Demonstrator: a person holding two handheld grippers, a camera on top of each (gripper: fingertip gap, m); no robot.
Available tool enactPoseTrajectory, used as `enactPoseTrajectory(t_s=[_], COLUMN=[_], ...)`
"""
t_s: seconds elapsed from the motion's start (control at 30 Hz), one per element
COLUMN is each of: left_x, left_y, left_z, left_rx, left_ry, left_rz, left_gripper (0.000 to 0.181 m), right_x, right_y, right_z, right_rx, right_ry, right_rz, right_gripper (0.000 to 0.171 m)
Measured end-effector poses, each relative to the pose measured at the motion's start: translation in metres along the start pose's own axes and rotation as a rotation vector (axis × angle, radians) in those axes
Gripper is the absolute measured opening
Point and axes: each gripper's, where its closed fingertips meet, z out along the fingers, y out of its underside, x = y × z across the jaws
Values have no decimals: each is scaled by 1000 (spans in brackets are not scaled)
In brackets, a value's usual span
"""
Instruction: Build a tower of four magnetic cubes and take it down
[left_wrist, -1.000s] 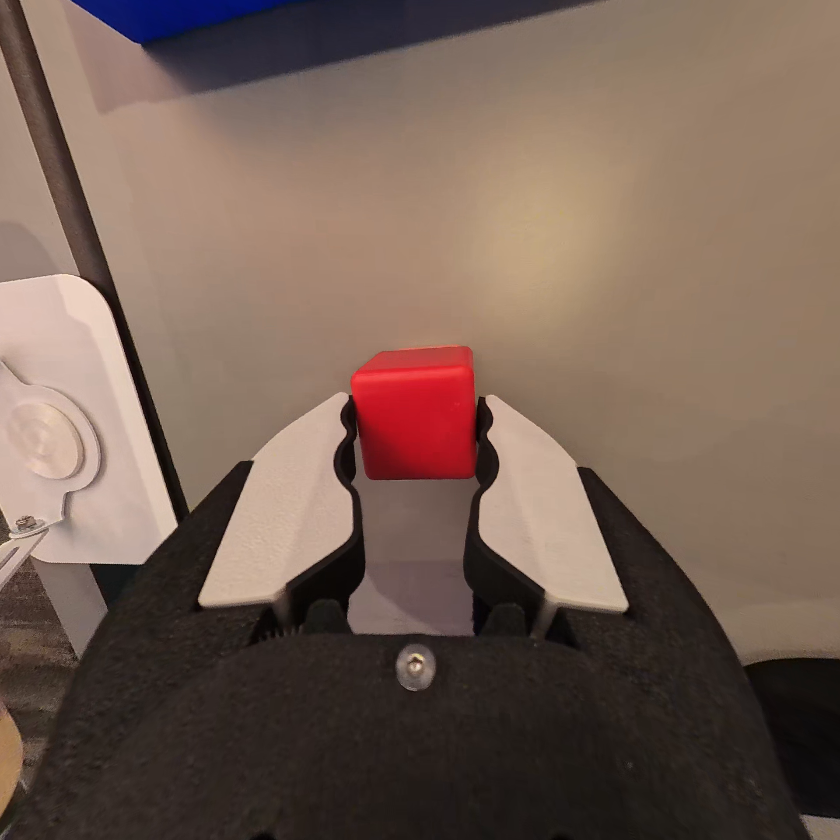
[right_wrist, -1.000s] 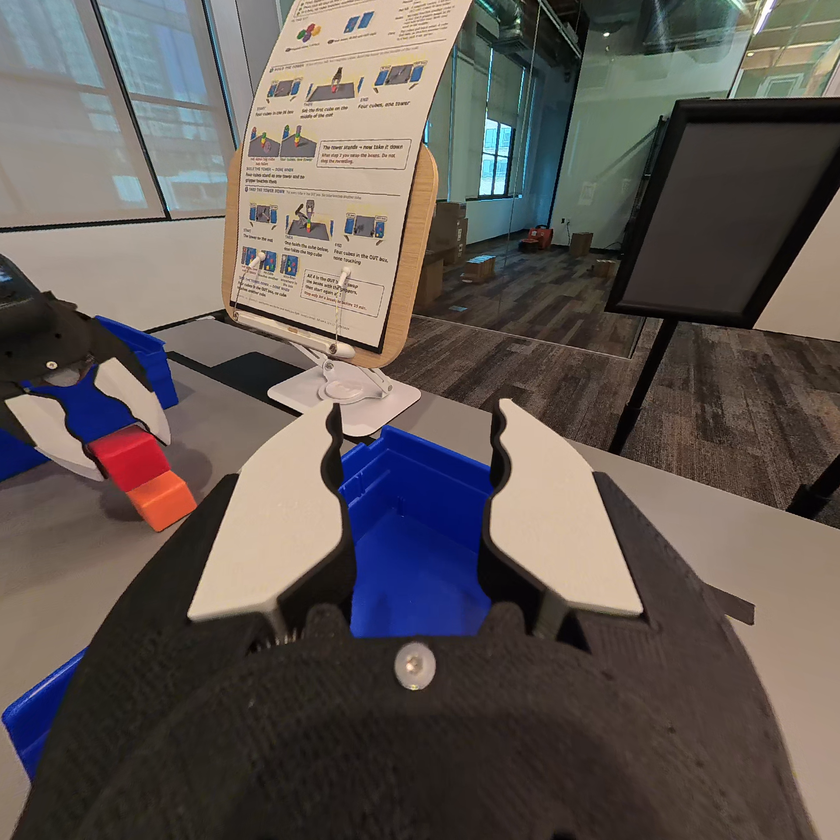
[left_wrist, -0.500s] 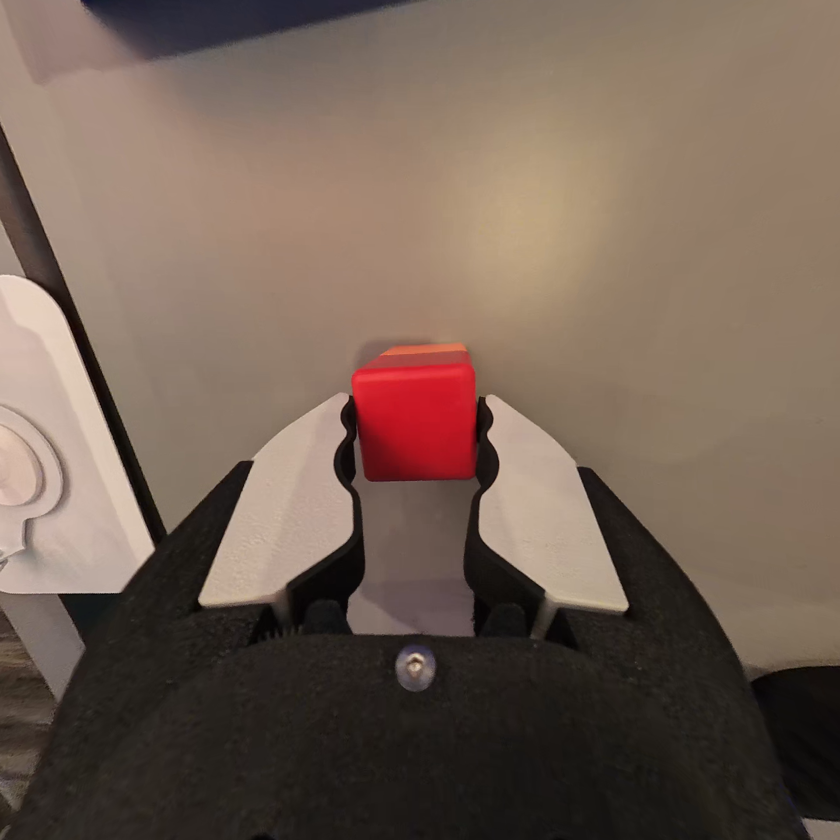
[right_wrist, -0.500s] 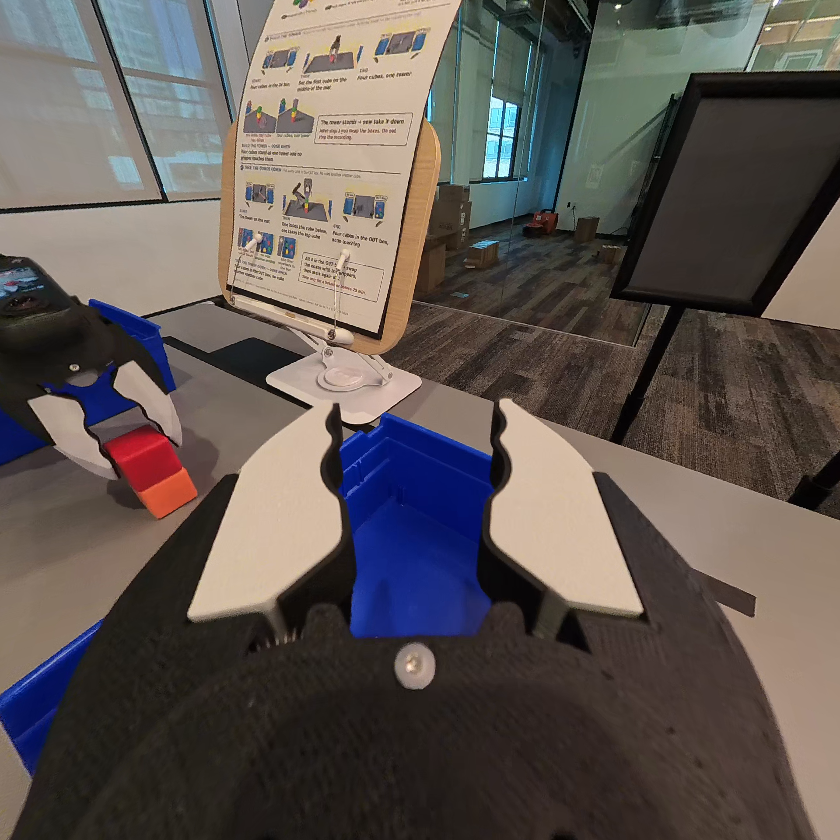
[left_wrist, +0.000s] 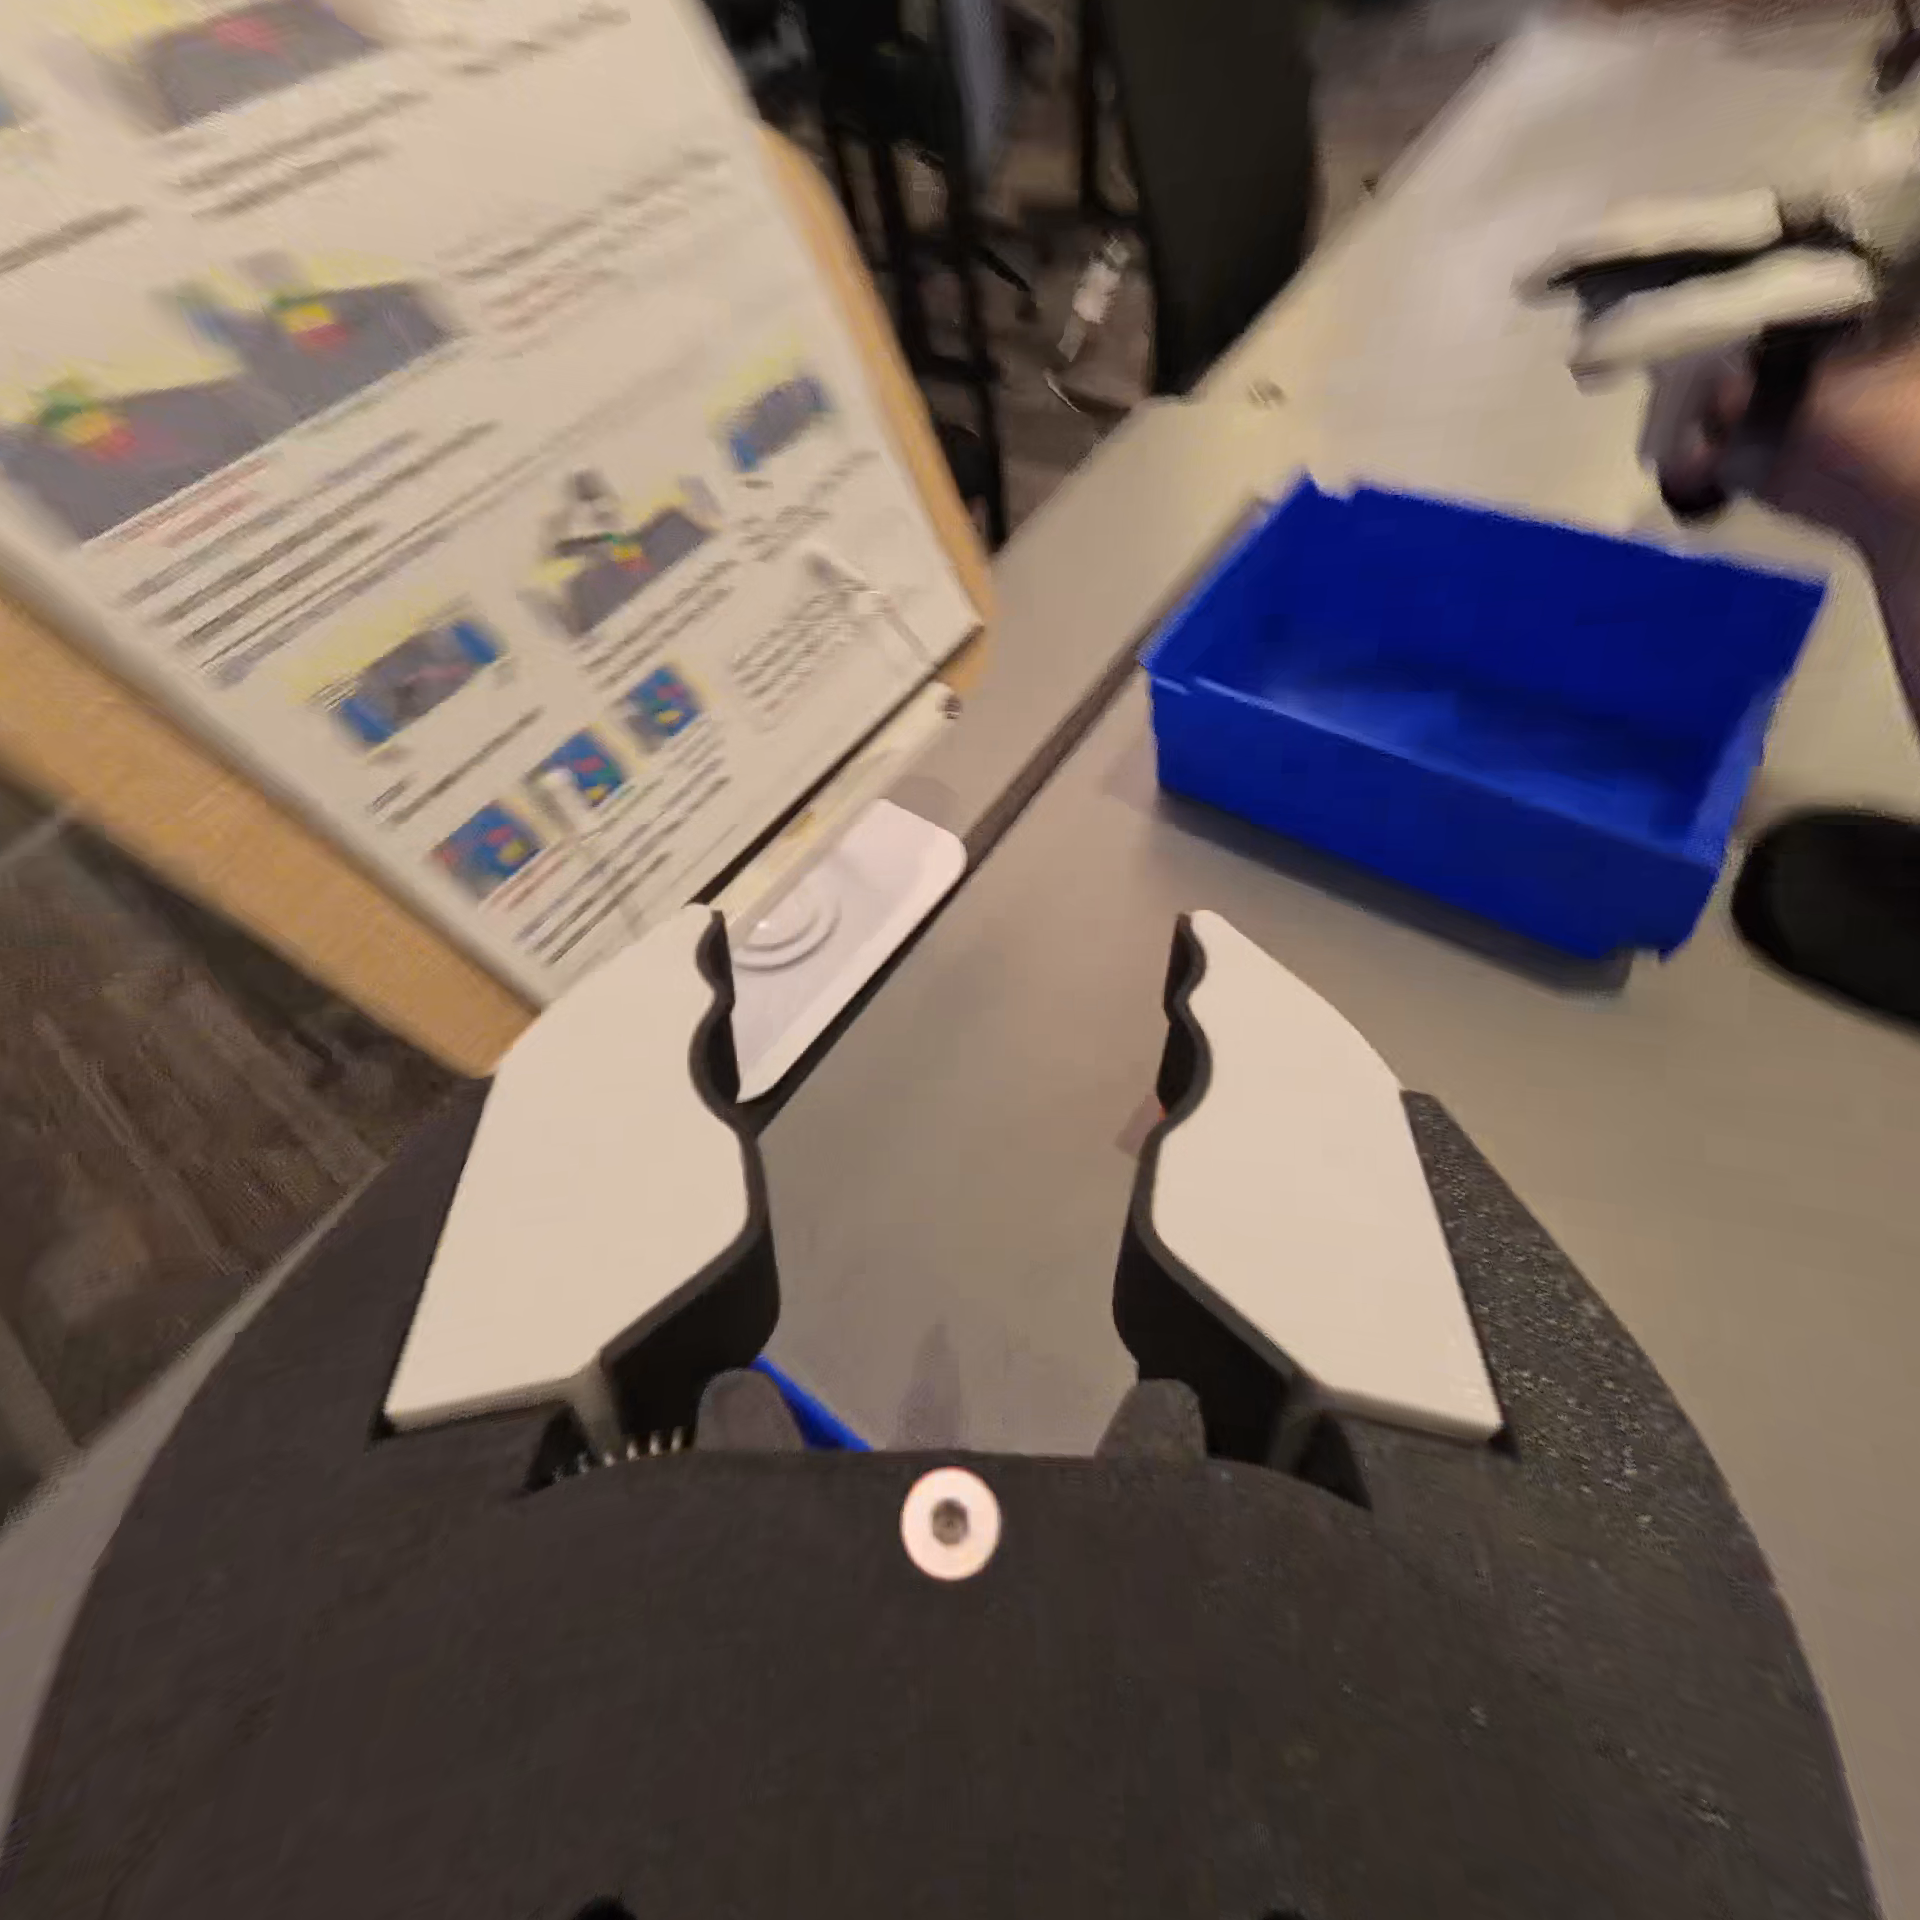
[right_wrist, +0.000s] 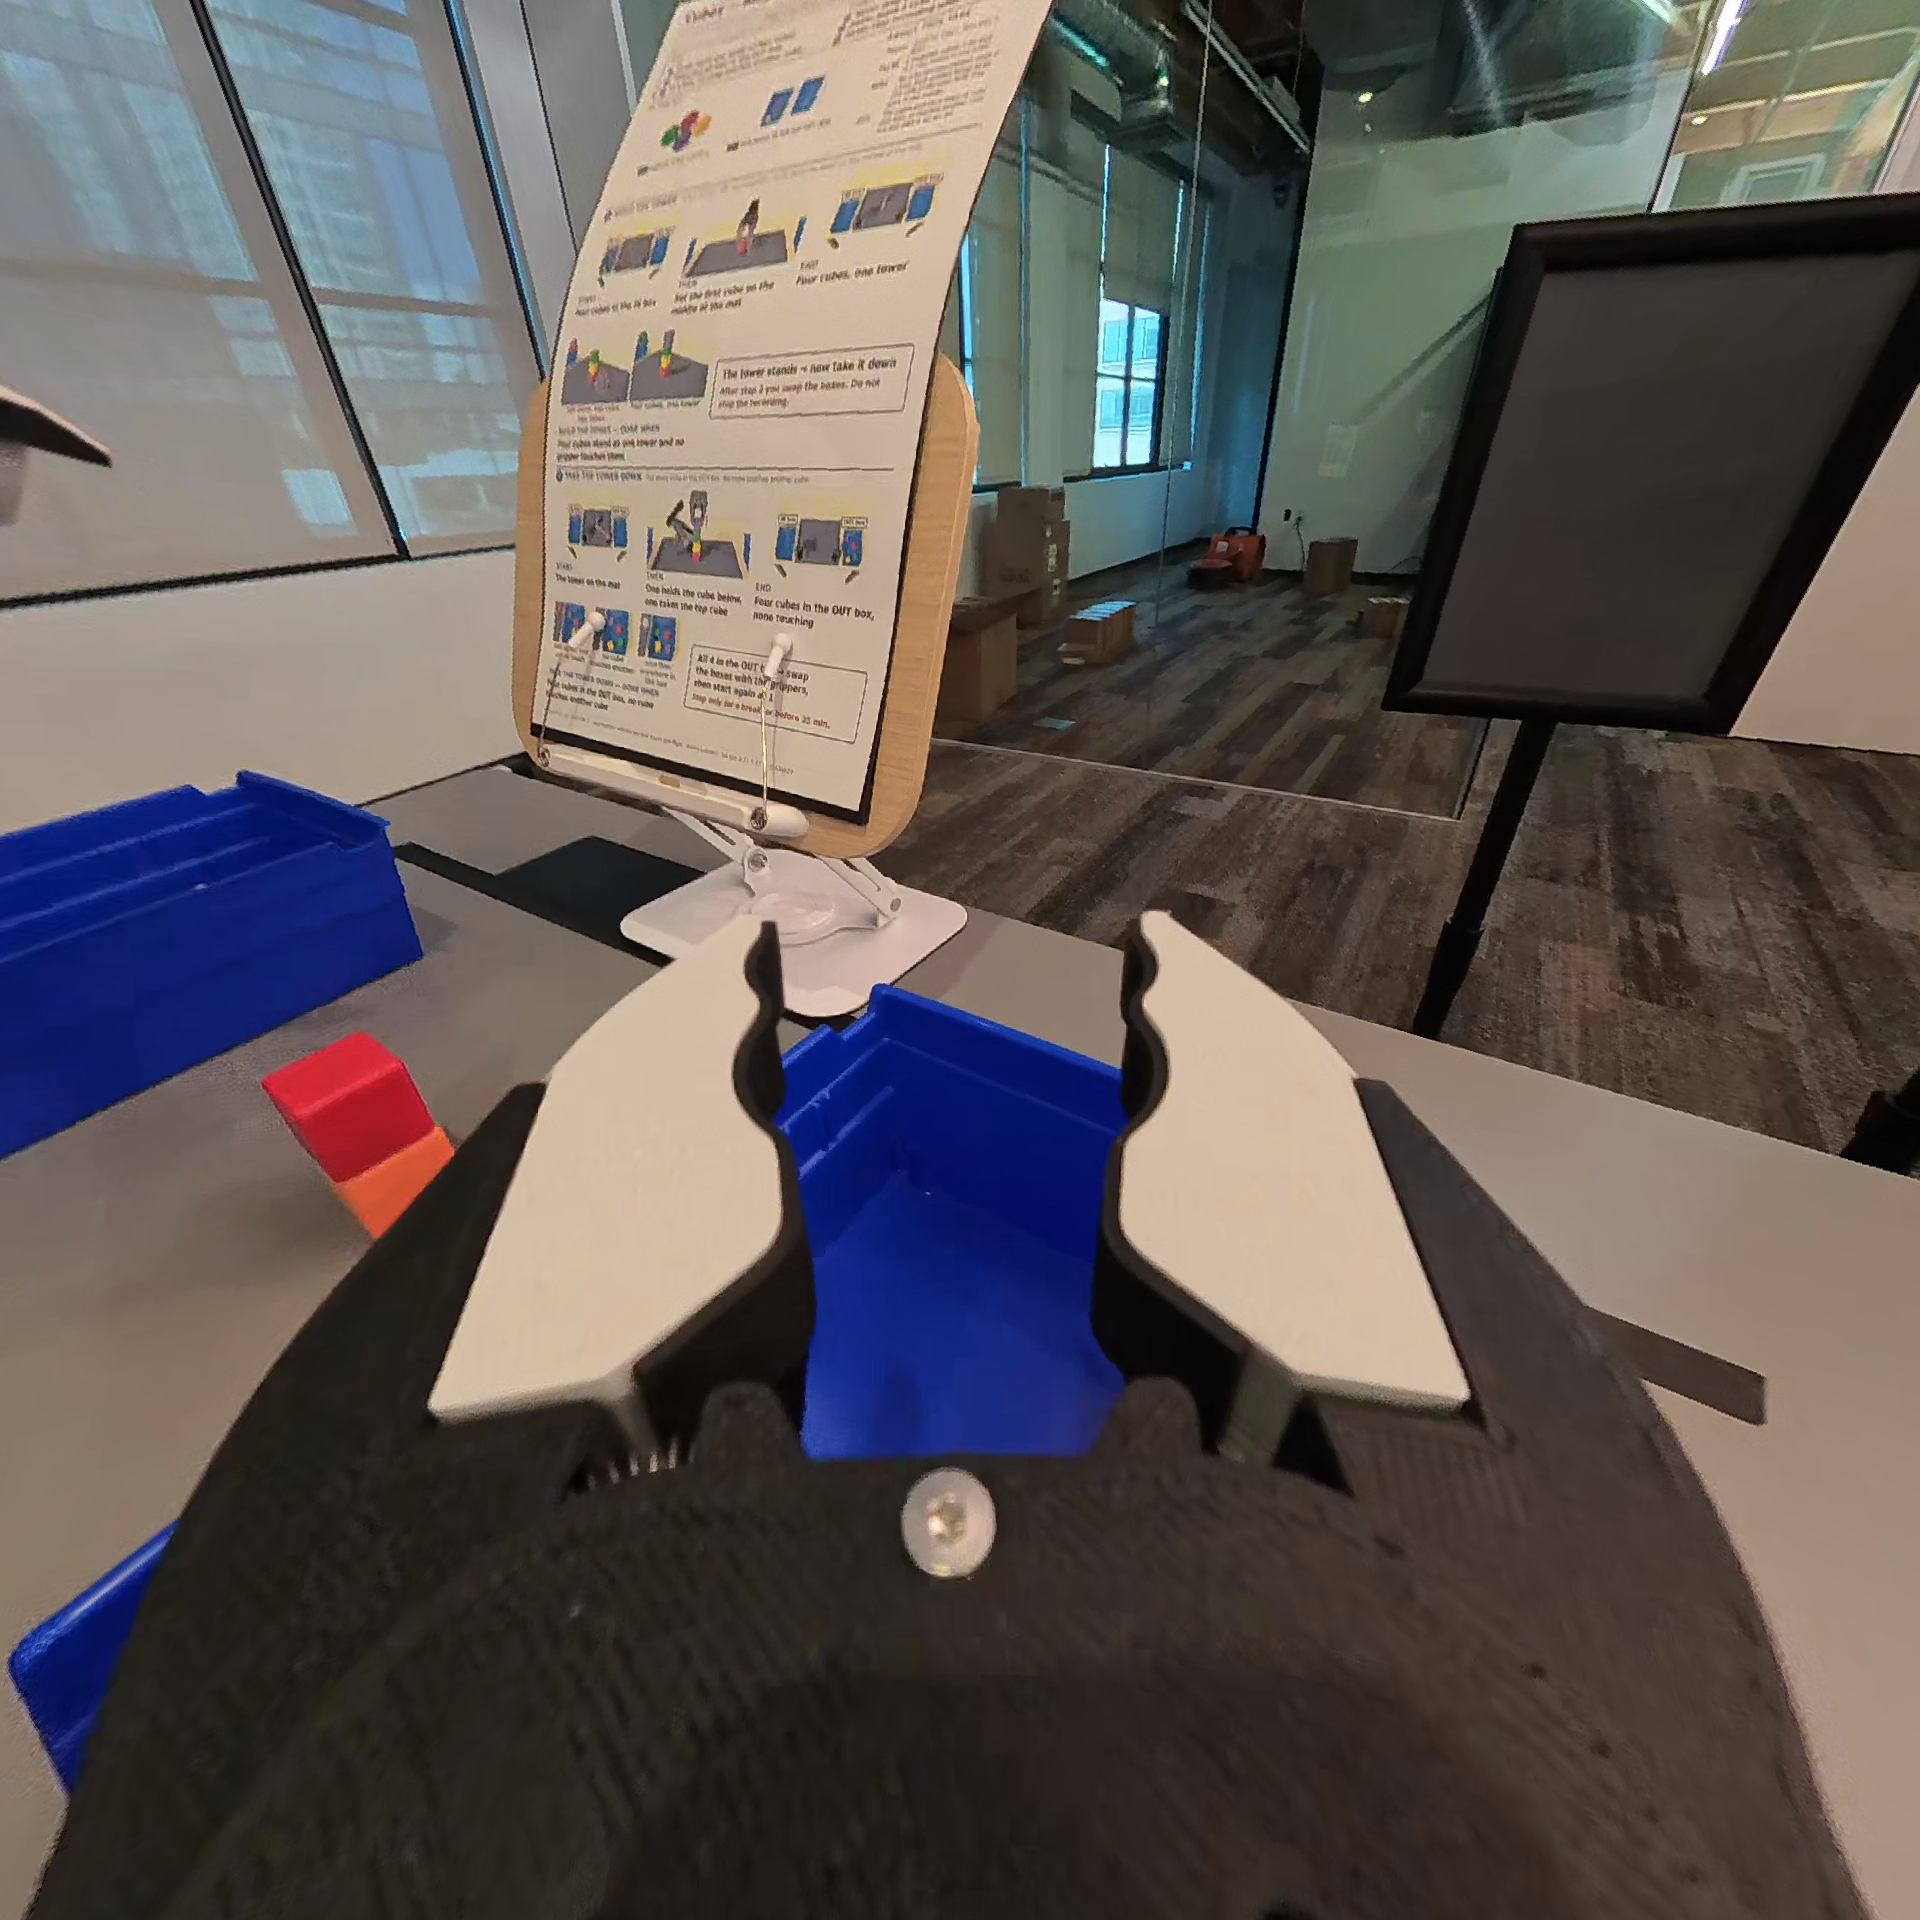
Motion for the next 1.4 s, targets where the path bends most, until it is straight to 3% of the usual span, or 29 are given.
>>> enactPoseTrajectory(t_s=[0.13,0.3,0.43,0.77,1.03,1.17,1.27,1.4], left_x=[-52,-69,-65,-72,-75,-78,-87,-68], left_y=[35,142,207,295,316,301,259,156], left_z=[-36,-28,-16,8,13,3,-14,-27], left_rx=[-17,-367,-542,-782,-829,-811,-746,-537], left_ry=[-94,-64,30,150,180,154,85,50], left_rz=[-62,111,201,288,256,288,319,388], left_gripper=[65,69,68,63,50,49,49,49], right_x=[-1,2,6,11,9,9,11,10], right_y=[7,11,14,25,31,29,28,27], right_z=[3,2,0,2,6,5,4,4], right_rx=[-16,-27,-34,-76,-101,-91,-83,-82], right_ry=[-11,-8,1,13,7,5,5,8], right_rz=[12,21,26,21,12,18,28,27], right_gripper=[64,64,64,64,64,64,63,63])
